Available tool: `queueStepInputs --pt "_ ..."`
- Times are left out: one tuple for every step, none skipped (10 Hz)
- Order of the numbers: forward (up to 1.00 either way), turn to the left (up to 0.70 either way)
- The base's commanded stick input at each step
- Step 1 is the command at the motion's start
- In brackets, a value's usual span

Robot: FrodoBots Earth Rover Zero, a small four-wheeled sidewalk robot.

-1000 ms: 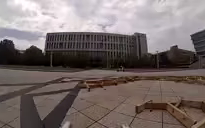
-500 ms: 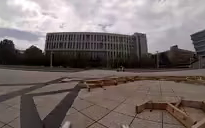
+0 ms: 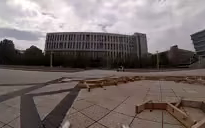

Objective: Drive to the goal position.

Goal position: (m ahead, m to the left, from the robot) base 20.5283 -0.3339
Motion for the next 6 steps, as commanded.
queueStepInputs --pt "0.06 0.00" --pt "0.06 0.01" --pt "0.06 0.01" --pt "0.06 0.00" --pt "0.06 0.00" --pt "0.06 0.00"
